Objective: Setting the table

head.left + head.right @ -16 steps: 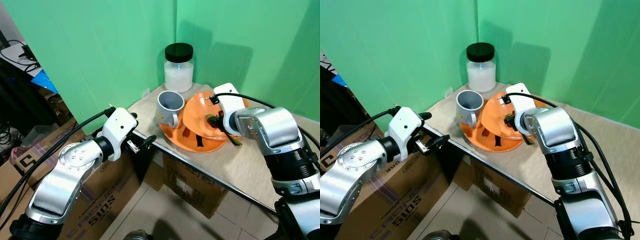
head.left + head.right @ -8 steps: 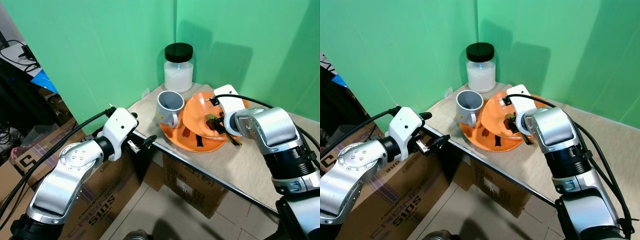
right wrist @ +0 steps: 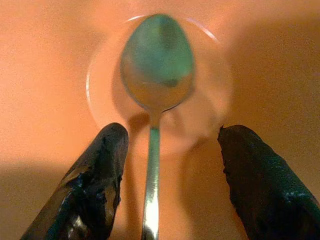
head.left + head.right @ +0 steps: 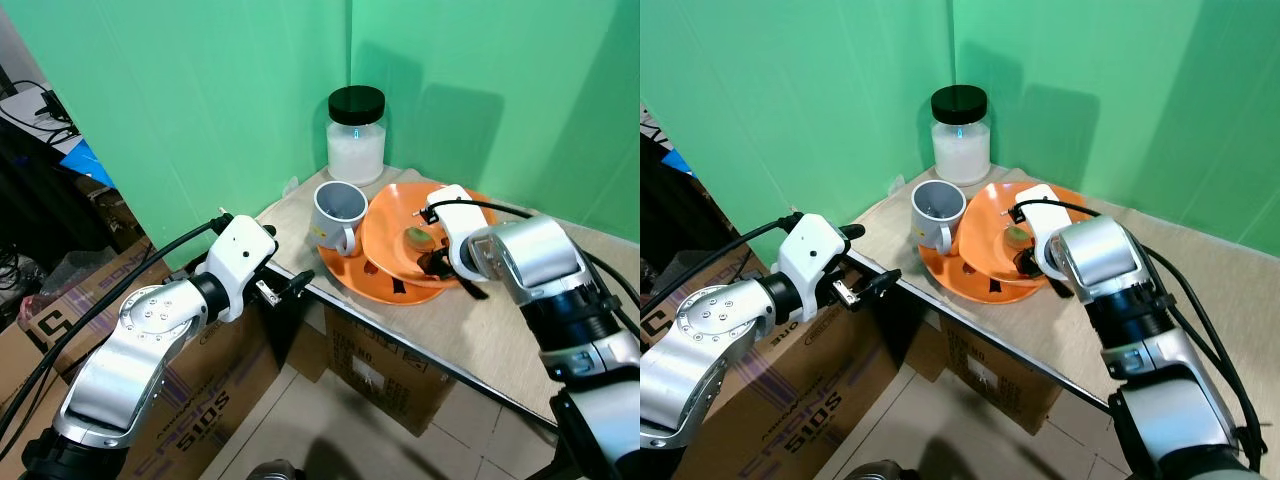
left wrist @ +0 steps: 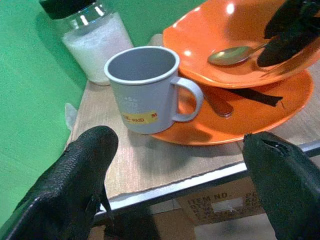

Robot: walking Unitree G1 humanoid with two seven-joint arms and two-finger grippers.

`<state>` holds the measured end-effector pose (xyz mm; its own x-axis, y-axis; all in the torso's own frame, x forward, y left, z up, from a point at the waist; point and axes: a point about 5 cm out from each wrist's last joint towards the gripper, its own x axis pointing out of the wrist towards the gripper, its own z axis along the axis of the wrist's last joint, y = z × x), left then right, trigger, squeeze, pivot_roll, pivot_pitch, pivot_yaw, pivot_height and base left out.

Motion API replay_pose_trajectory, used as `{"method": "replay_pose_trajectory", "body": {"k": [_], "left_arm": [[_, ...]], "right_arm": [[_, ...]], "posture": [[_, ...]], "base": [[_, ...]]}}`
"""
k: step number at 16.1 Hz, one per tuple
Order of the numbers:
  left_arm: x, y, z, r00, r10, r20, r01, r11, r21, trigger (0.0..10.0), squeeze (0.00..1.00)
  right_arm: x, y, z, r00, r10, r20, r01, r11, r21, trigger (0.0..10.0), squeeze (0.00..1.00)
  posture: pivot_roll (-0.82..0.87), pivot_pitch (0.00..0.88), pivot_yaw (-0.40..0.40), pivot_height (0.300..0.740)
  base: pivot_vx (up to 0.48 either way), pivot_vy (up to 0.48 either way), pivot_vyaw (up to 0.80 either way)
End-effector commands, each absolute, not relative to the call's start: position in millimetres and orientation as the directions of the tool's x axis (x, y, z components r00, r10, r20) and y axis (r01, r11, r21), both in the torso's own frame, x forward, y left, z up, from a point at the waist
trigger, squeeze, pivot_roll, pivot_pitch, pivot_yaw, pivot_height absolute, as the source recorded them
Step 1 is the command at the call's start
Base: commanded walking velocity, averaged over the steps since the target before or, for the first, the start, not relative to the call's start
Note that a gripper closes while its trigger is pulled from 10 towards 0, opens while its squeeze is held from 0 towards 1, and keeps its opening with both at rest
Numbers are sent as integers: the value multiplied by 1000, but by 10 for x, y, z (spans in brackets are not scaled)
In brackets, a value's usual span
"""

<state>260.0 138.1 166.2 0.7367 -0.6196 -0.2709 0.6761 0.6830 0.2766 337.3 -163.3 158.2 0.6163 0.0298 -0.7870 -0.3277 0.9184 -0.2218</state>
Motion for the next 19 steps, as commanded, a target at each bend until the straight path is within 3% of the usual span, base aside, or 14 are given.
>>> {"method": "replay_pose_trajectory", "body": {"k": [1, 12, 19], "left_arm": [[2566, 1344, 1685, 711, -648, -272, 703, 656, 274, 10000, 0], [2378, 1271, 1640, 570, -753, -329, 820, 545, 174, 10000, 0], [2368, 1280, 1640, 570, -749, -337, 820, 546, 173, 10000, 0]], "right_arm": [[3407, -1610, 1631, 625, 43, -779, -331, 919, -214, 0, 0], [3440, -1592, 1618, 618, 48, -785, -354, 908, -224, 0, 0], [3447, -1585, 1608, 616, 44, -787, -371, 897, -239, 0, 0]], "posture": [[69, 0, 101, 740], [67, 0, 93, 740], [69, 0, 87, 740]], "base": [[0, 0, 0], [0, 0, 0], [0, 0, 0]]}}
